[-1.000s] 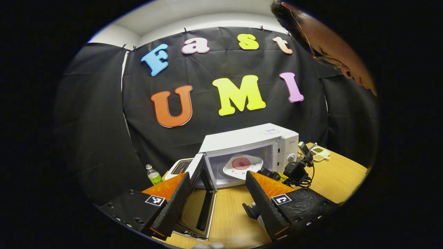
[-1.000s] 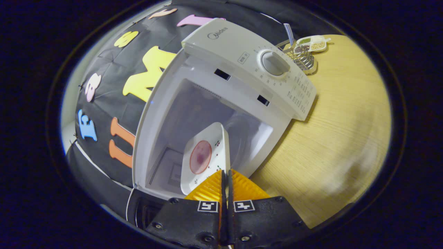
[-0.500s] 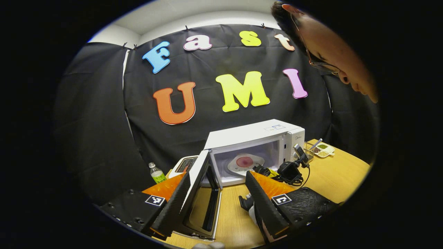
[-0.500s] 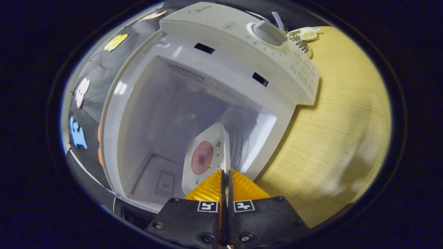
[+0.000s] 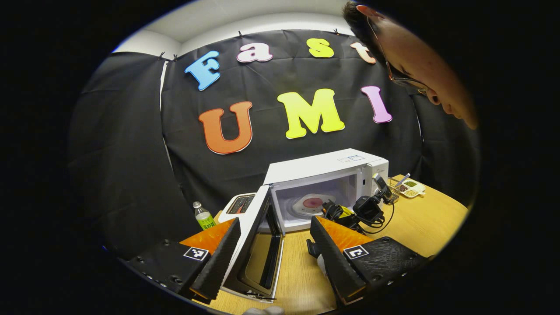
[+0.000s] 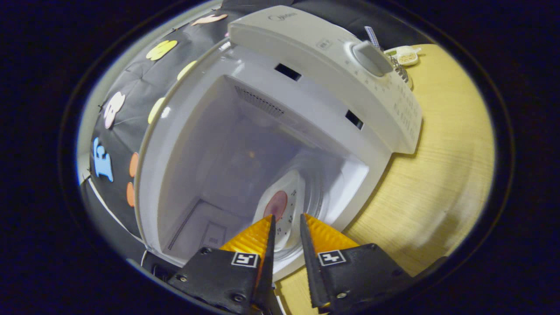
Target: Open the microwave oven with the left hand, put the food in, and close the microwave oven.
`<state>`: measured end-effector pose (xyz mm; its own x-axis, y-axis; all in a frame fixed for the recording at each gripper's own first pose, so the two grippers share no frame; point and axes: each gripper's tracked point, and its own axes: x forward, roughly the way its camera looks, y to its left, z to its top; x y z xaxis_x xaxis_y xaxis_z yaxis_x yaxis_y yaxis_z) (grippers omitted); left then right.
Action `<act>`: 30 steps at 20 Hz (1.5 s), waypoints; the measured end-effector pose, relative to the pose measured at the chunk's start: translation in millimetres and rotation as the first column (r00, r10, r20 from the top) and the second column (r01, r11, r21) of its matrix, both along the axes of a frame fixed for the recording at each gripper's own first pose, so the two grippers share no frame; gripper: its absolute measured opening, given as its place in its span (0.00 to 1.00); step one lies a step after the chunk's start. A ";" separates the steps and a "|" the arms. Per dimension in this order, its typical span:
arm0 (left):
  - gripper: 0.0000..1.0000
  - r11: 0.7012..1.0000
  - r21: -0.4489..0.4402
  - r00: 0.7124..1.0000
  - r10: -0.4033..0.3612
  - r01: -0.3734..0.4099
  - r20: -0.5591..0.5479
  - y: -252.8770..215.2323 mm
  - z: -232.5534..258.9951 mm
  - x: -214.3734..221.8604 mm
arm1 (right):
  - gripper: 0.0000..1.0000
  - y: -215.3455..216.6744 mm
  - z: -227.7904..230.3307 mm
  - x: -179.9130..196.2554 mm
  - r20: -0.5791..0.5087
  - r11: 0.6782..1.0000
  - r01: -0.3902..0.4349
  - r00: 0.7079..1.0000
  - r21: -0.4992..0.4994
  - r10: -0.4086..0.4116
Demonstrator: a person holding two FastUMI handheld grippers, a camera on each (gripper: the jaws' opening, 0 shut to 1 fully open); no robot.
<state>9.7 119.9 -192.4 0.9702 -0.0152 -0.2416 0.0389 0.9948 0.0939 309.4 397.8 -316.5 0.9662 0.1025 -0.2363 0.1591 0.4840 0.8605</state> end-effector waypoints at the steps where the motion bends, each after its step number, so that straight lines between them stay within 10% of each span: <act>1: 0.96 1.000 -0.003 1.000 0.000 0.000 0.001 -0.4 1.3 -0.1 | 0.42 -1.4 5.3 -7.1 0.003 1.000 -0.011 1.000 -0.026 0.011; 2: 0.96 1.000 -0.006 1.000 -0.001 0.001 0.010 -0.4 4.3 -0.3 | 0.40 -3.3 12.2 -11.4 0.014 0.998 -0.021 1.000 -0.055 0.021; 6: 0.96 1.000 -0.009 0.999 0.000 0.001 0.042 -0.2 19.4 -2.9 | 0.99 -12.6 61.6 -50.5 0.100 0.941 -0.106 0.984 -0.322 0.145; 17: 0.94 0.998 -0.058 0.992 0.040 -0.033 0.118 24.2 59.2 -6.7 | 0.90 -195.2 171.6 -158.4 0.010 0.561 -0.183 0.947 -0.807 0.322; 24: 0.82 0.993 -0.078 0.991 0.093 -0.085 0.095 60.4 33.1 5.9 | 1.00 -275.3 219.3 -203.0 -0.026 0.488 -0.155 0.965 -0.859 0.260; 28: 0.09 0.987 -0.107 0.981 0.138 -0.124 0.135 93.0 28.8 7.1 | 1.00 -286.8 219.0 -222.1 -0.066 0.465 -0.175 0.968 -0.868 0.241; 30: 0.01 0.982 -0.102 0.978 0.170 -0.158 0.119 109.0 11.9 6.4 | 1.00 -283.9 214.8 -225.9 -0.092 0.465 -0.200 0.965 -0.863 0.245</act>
